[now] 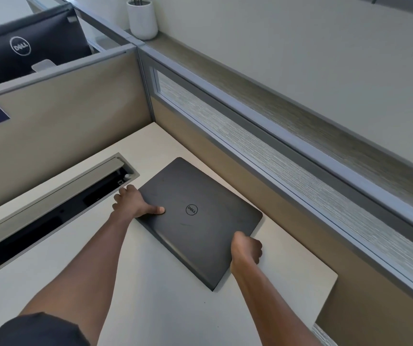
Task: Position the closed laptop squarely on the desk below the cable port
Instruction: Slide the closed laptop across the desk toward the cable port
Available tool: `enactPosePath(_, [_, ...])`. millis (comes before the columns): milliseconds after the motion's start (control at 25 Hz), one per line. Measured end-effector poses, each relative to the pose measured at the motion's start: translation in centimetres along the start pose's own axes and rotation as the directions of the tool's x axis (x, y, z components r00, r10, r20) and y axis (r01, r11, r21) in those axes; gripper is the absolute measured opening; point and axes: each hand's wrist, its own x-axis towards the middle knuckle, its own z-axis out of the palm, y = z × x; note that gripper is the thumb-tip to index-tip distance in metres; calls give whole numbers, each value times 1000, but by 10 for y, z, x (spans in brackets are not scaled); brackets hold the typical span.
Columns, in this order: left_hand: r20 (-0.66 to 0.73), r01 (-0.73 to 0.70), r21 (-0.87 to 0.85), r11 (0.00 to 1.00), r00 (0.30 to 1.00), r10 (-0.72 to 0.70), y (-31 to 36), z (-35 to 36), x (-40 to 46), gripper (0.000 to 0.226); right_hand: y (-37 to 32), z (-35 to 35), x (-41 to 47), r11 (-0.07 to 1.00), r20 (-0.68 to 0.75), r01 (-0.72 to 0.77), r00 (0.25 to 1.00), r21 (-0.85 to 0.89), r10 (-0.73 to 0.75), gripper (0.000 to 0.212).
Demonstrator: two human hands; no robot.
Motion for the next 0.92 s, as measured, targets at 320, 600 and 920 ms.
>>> enactPosePath(320, [-24, 77, -278, 957, 996, -87, -39, 2, -52, 110, 12, 0, -9, 986, 7, 166, 986, 1, -166, 35])
enactPosePath(600, [-124, 224, -473, 852, 941, -316, -101, 15, -120, 99, 9, 15, -25, 882, 231, 462, 872, -98, -431, 22])
enactPosePath(920, [-172, 329, -617, 715, 830, -530, -196, 32, -196, 83, 23, 81, -69, 678, 543, 690, 681, -253, -491, 11])
